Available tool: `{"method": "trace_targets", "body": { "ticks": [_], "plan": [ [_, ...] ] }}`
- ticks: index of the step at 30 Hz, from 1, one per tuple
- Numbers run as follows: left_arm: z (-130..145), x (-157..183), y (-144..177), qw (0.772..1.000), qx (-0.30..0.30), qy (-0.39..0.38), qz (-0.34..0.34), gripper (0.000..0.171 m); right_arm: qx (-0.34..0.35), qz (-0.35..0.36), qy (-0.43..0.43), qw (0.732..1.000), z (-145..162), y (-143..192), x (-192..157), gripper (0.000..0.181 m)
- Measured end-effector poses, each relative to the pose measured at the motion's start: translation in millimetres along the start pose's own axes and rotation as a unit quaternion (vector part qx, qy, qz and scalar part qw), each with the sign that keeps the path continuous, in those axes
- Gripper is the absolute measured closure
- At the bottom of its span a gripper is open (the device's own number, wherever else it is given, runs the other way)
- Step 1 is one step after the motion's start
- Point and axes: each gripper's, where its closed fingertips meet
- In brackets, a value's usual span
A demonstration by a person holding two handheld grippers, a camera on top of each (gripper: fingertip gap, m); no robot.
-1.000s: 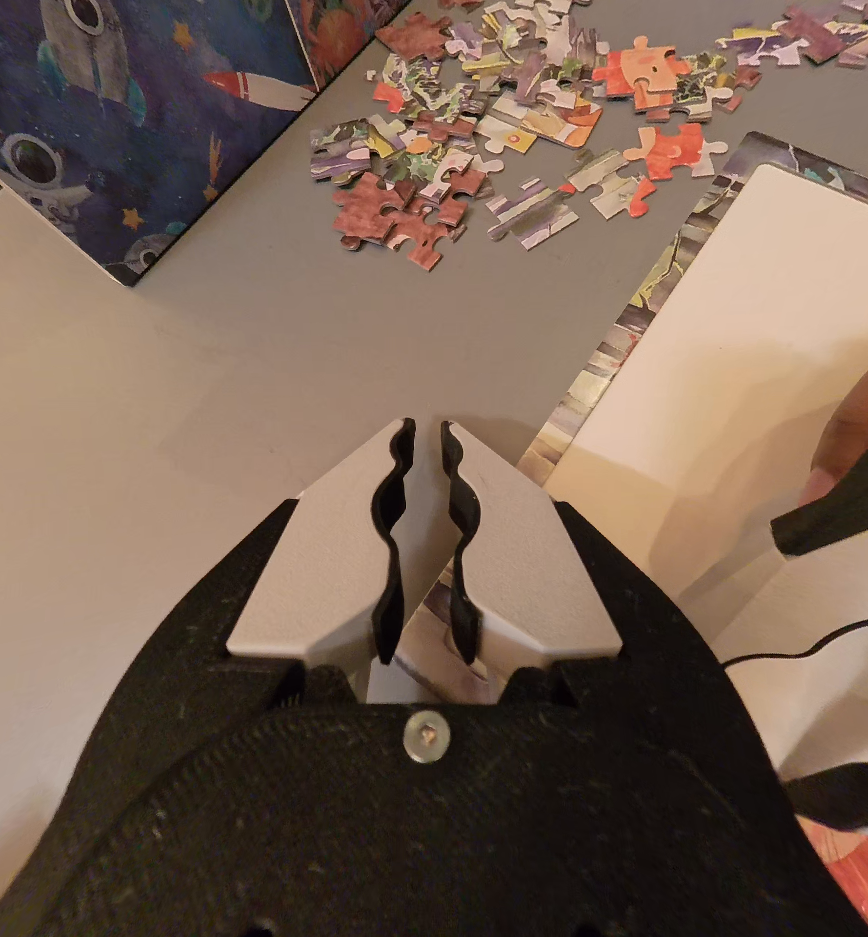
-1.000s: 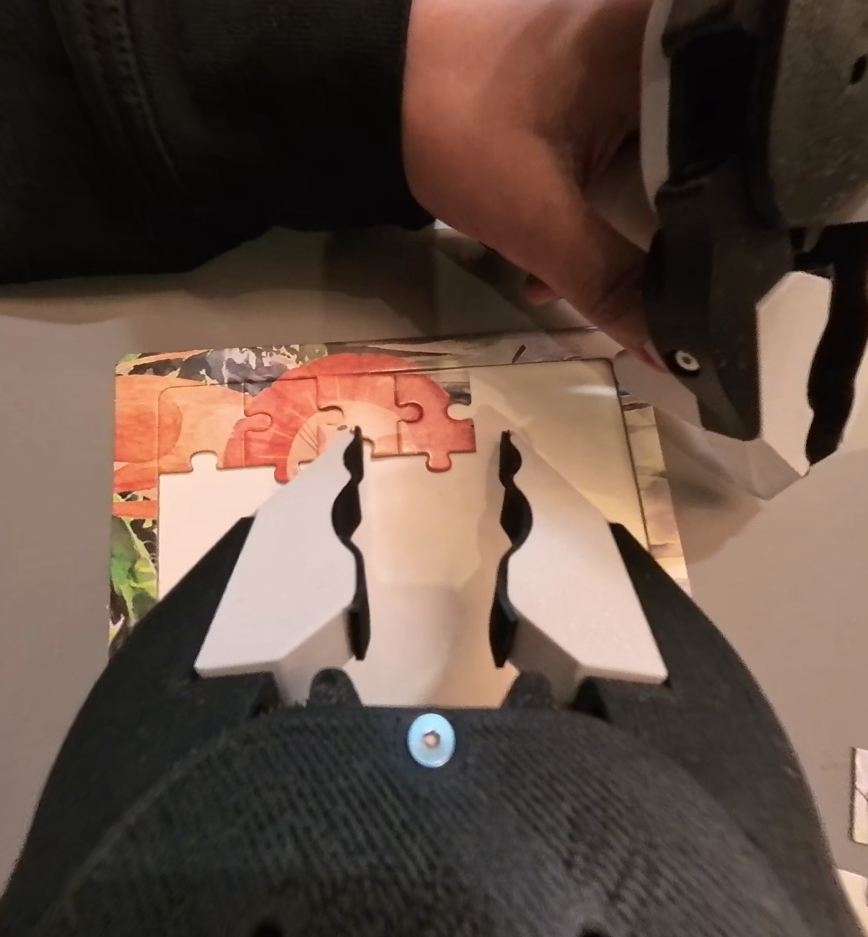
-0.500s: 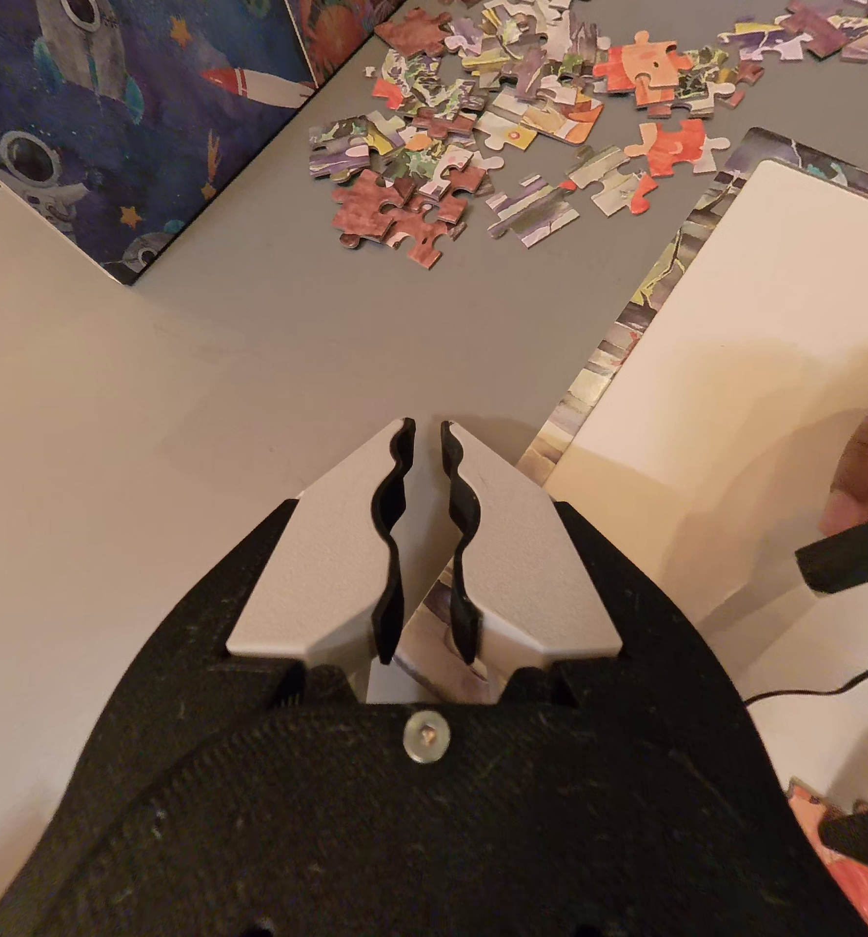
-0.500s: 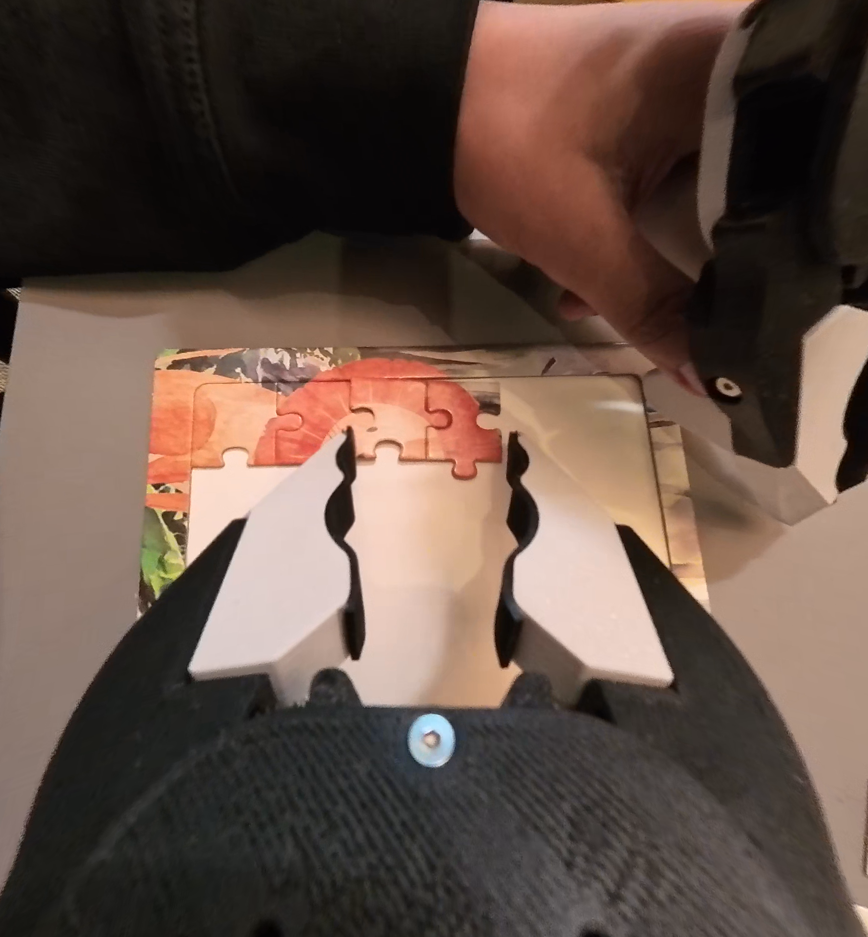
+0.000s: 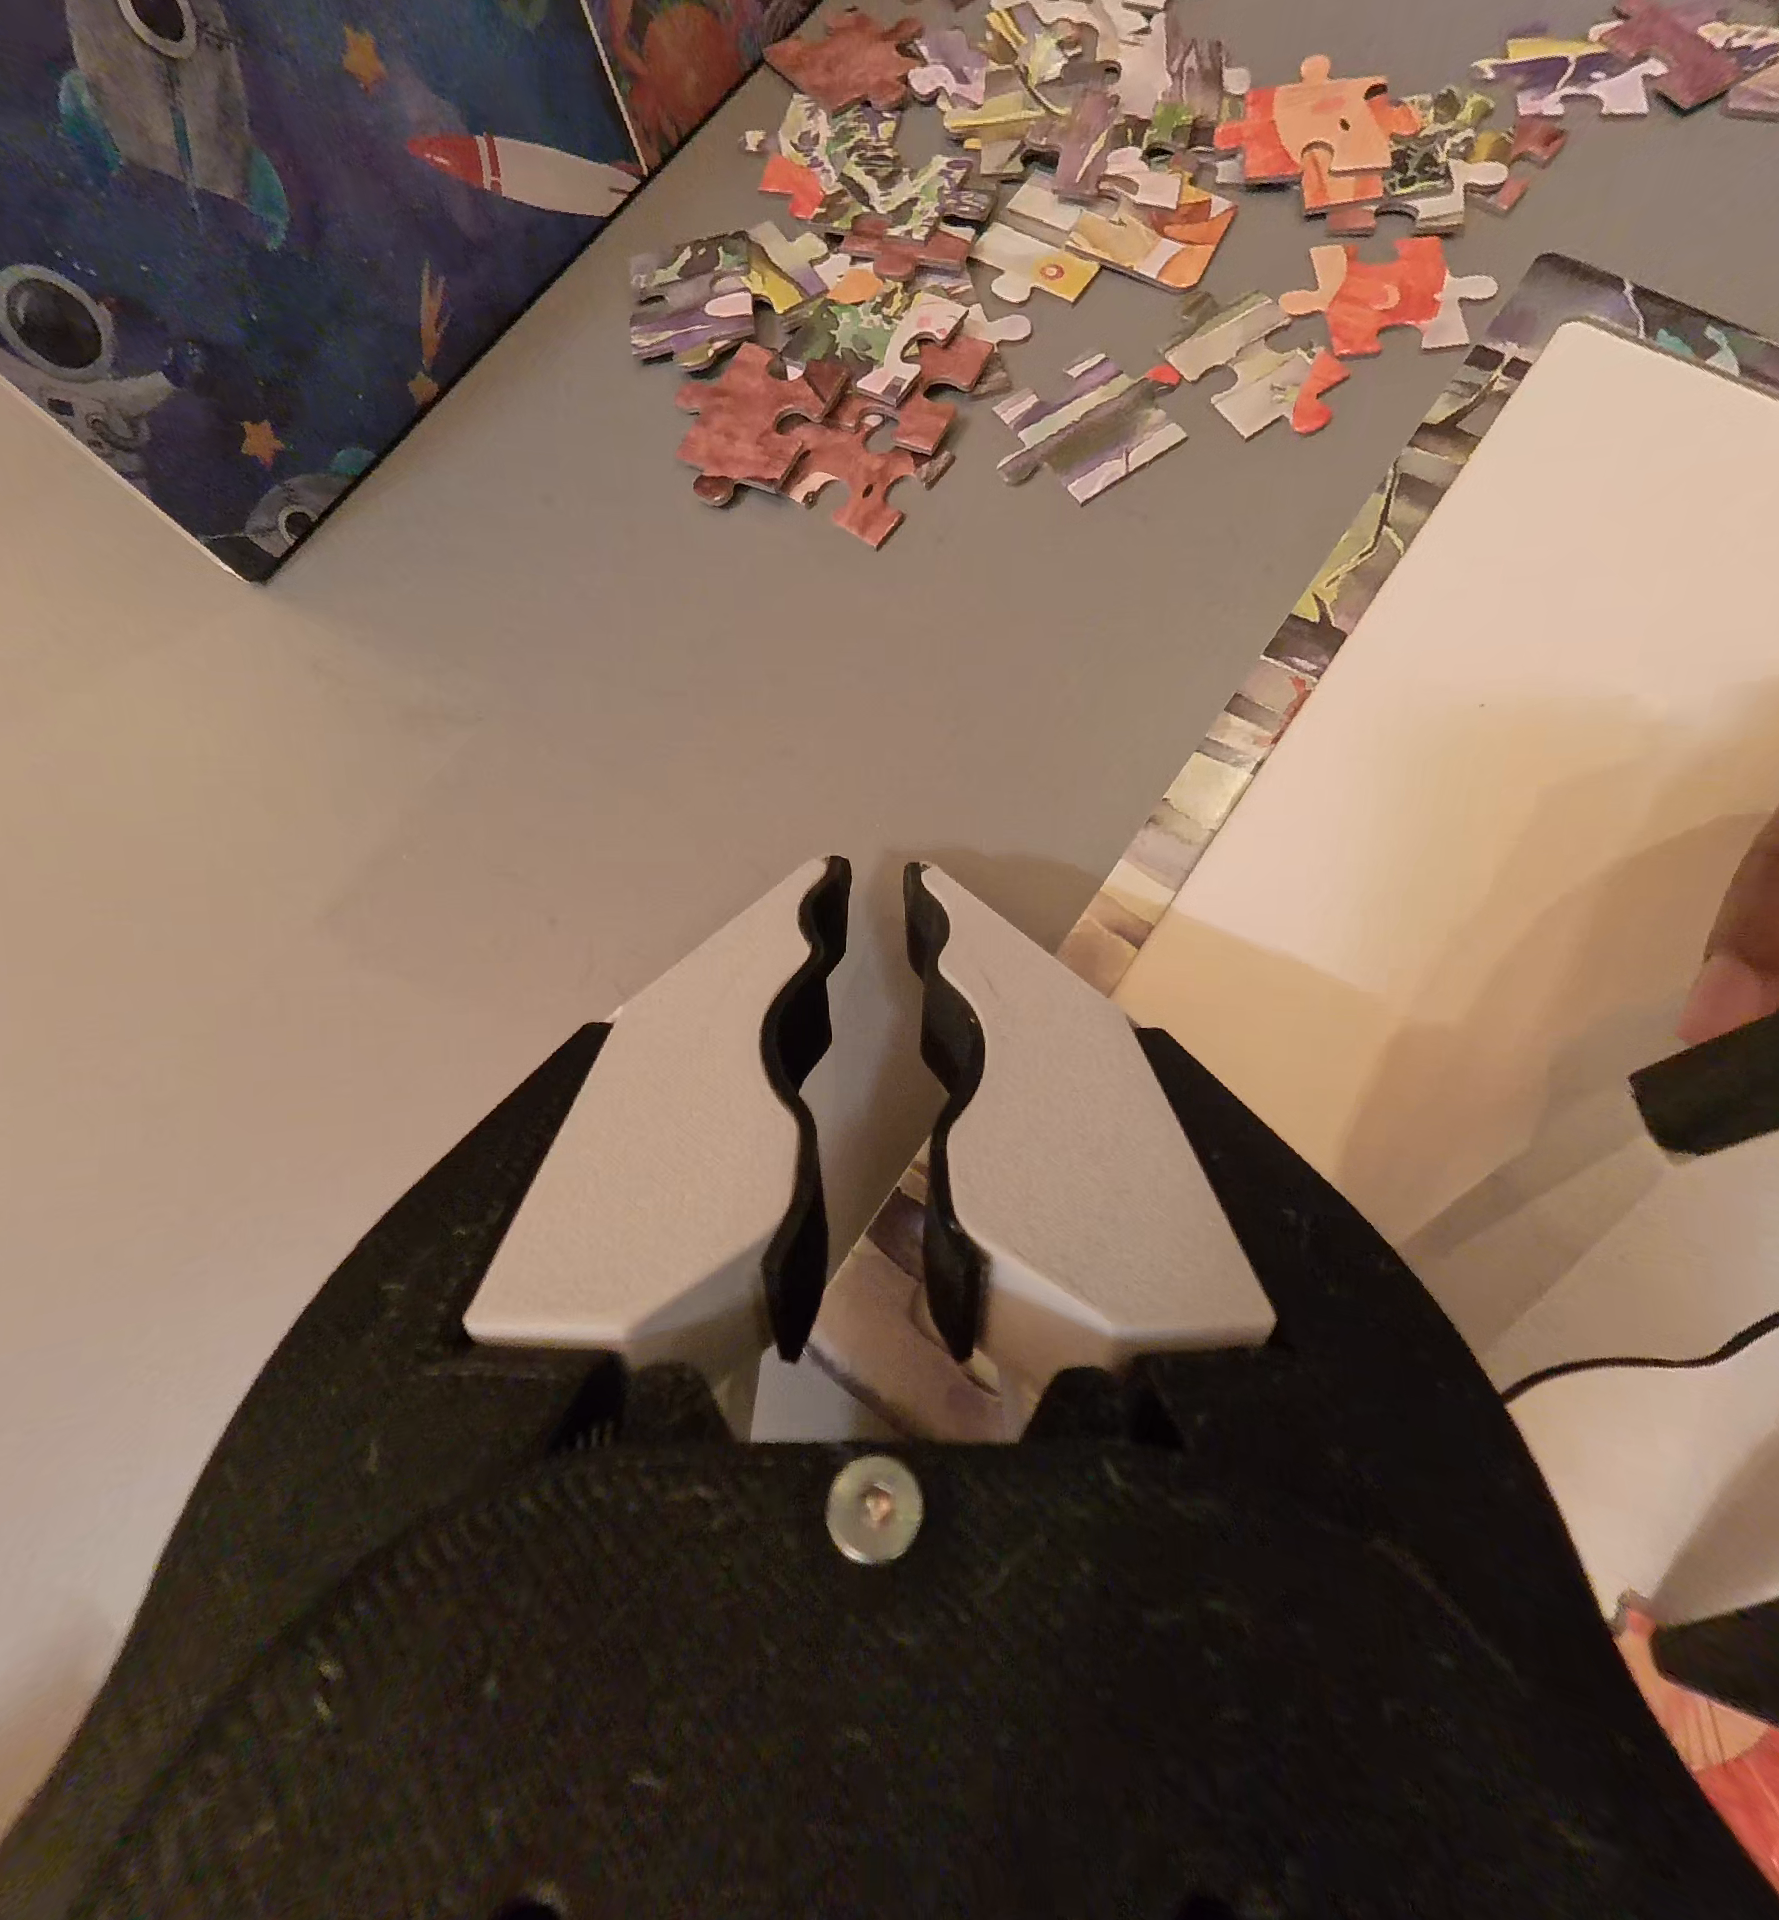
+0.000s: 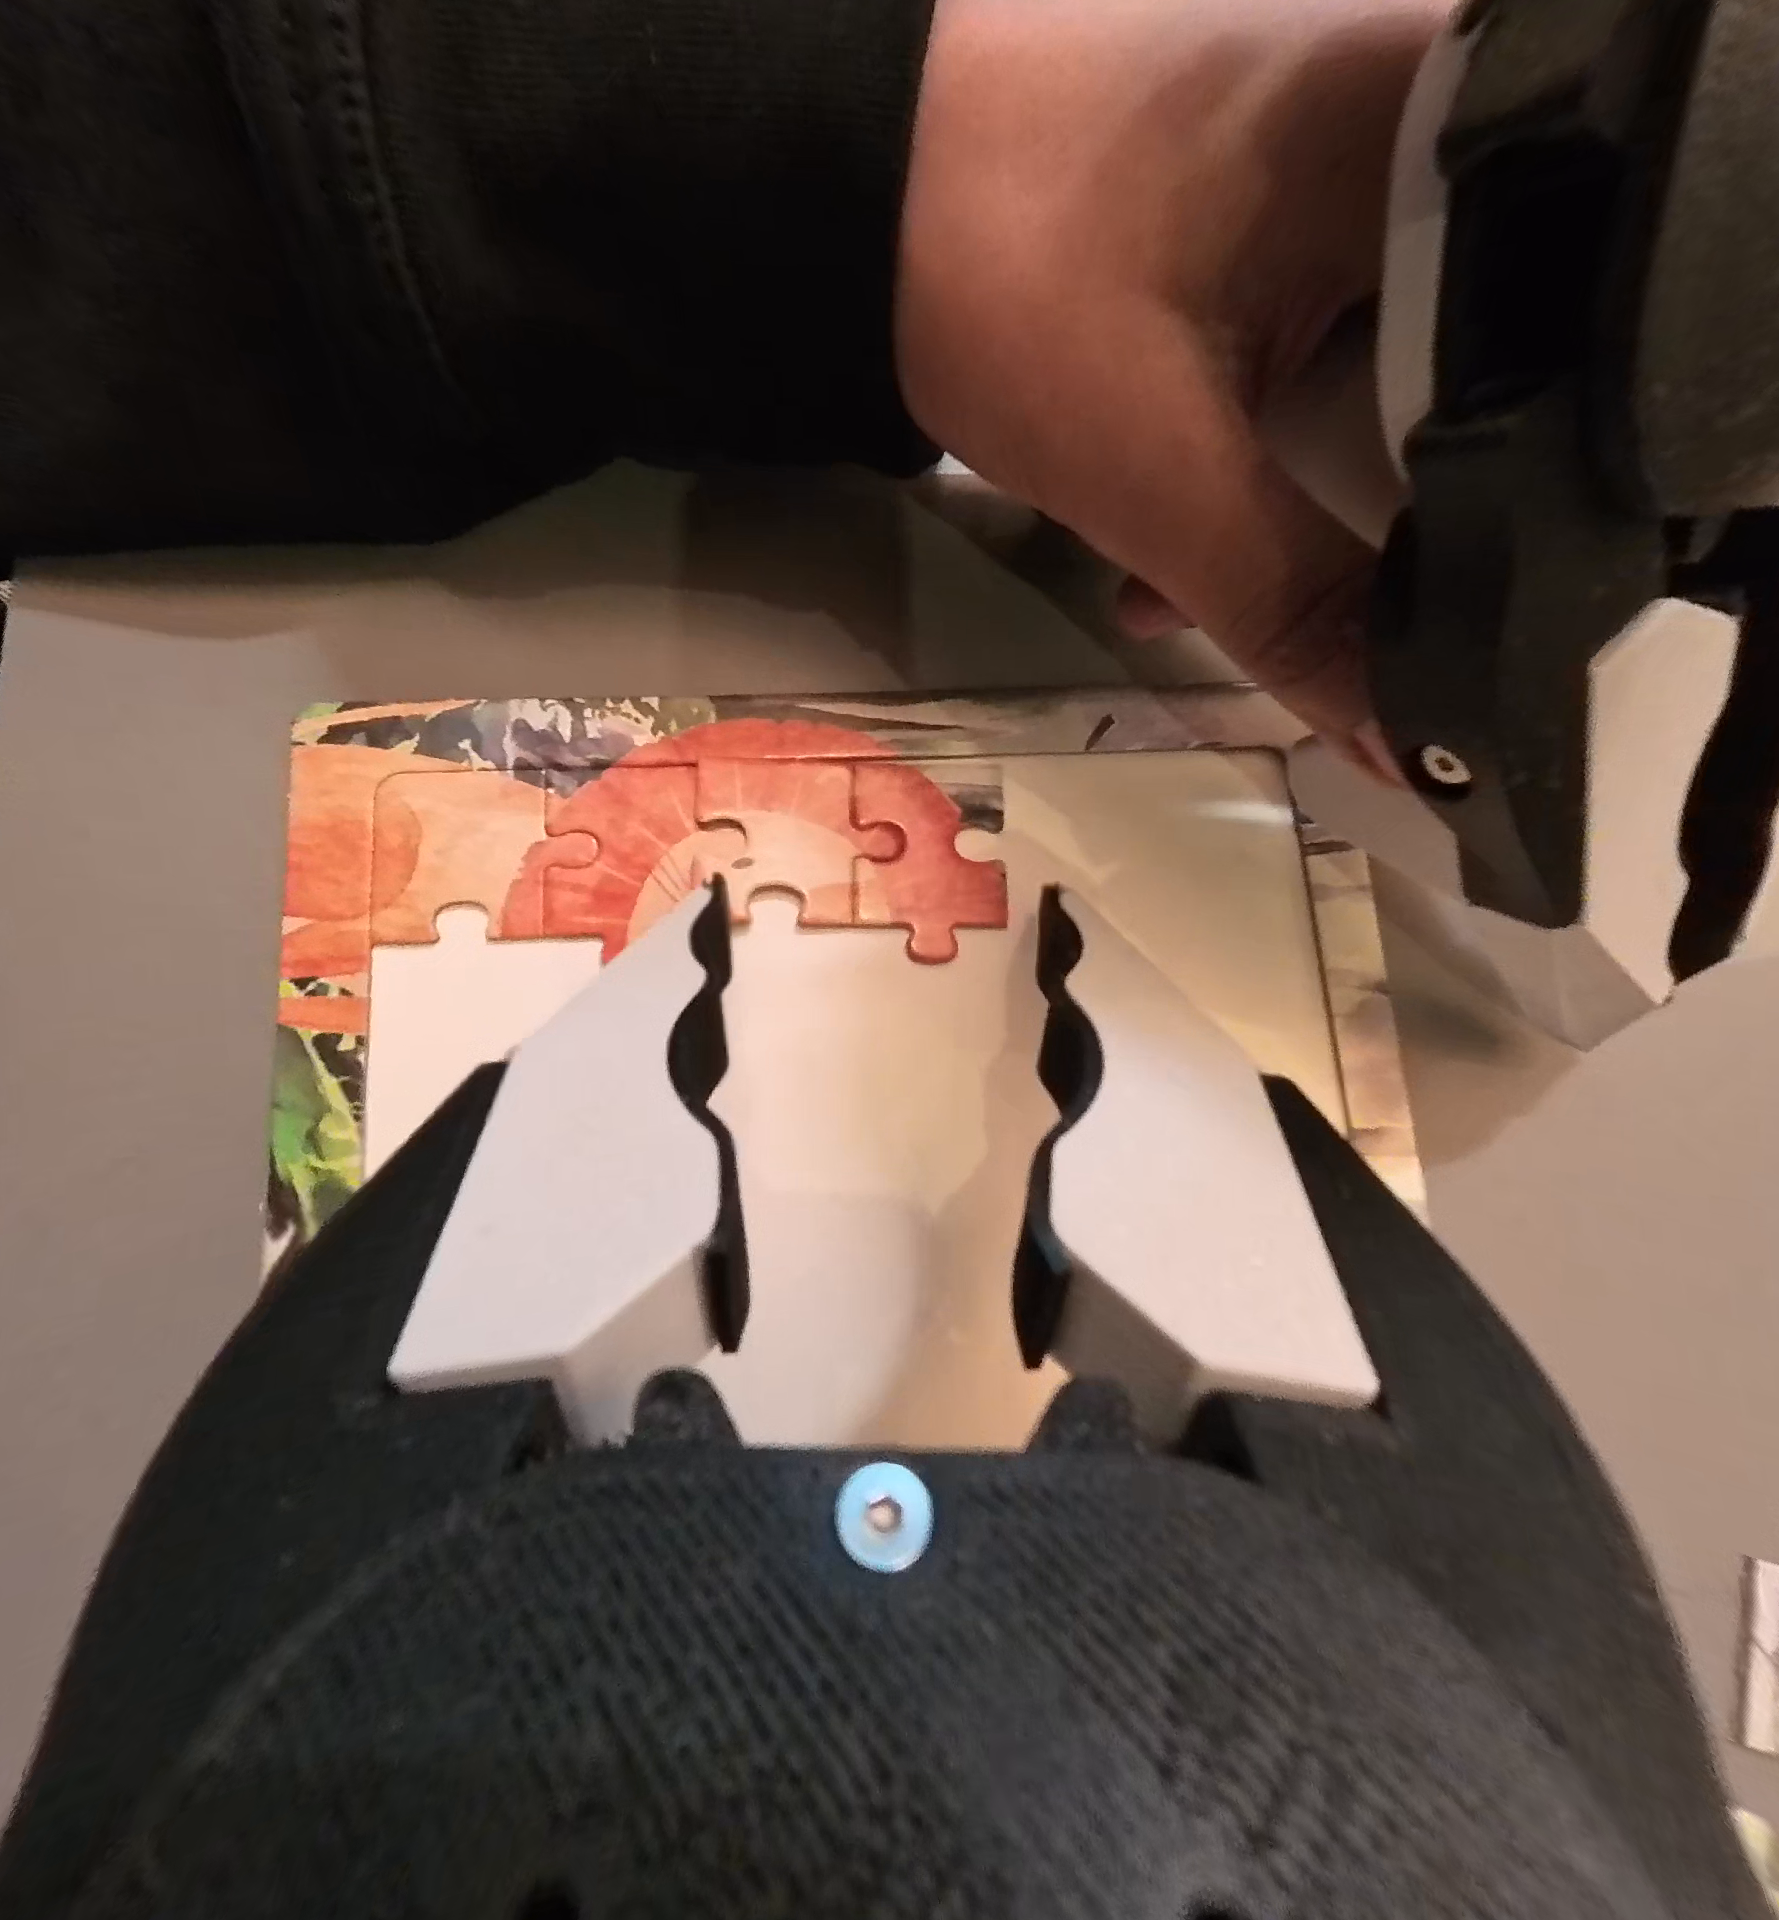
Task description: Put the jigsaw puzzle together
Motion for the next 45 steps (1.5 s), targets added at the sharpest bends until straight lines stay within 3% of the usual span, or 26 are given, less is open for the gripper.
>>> {"method": "trace_targets", "body": {
  "ticks": [22, 28, 31, 36, 45],
  "plan": [
    [0.5, 0.1, -0.5, 1.000, -0.001, -0.001, 0.000, 0.161, 0.010, -0.010, 0.006, 1.000, -6.6, -0.7, -5.5, 0.124],
    [1.1, 0.3, -1.0, 1.000, -0.003, -0.001, 0.001, 0.161, 0.015, -0.011, -0.034, 0.999, -14.3, -1.1, 0.7, 0.163],
    [1.7, 0.1, -1.2, 1.000, -0.004, 0.000, 0.001, 0.161, 0.011, -0.040, -0.051, 0.998, -13.7, -5.3, -4.8, 0.172],
    [10.3, -2.5, -4.9, 1.000, -0.026, 0.003, -0.005, 0.159, -0.001, -0.058, -0.037, 0.998, -8.0, -11.3, -15.5, 0.181],
    [10.7, -3.7, -4.3, 0.999, -0.025, 0.025, 0.001, 0.160, 0.000, -0.095, -0.032, 0.995, -9.9, -12.4, -29.0, 0.181]
  ]
}}
Point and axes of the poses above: each gripper's, where its closed fingertips meet, y back along the fingers, z out of its underside, x = y × z across the jaws, and after that the axes turned 3 degrees about x, right-handed
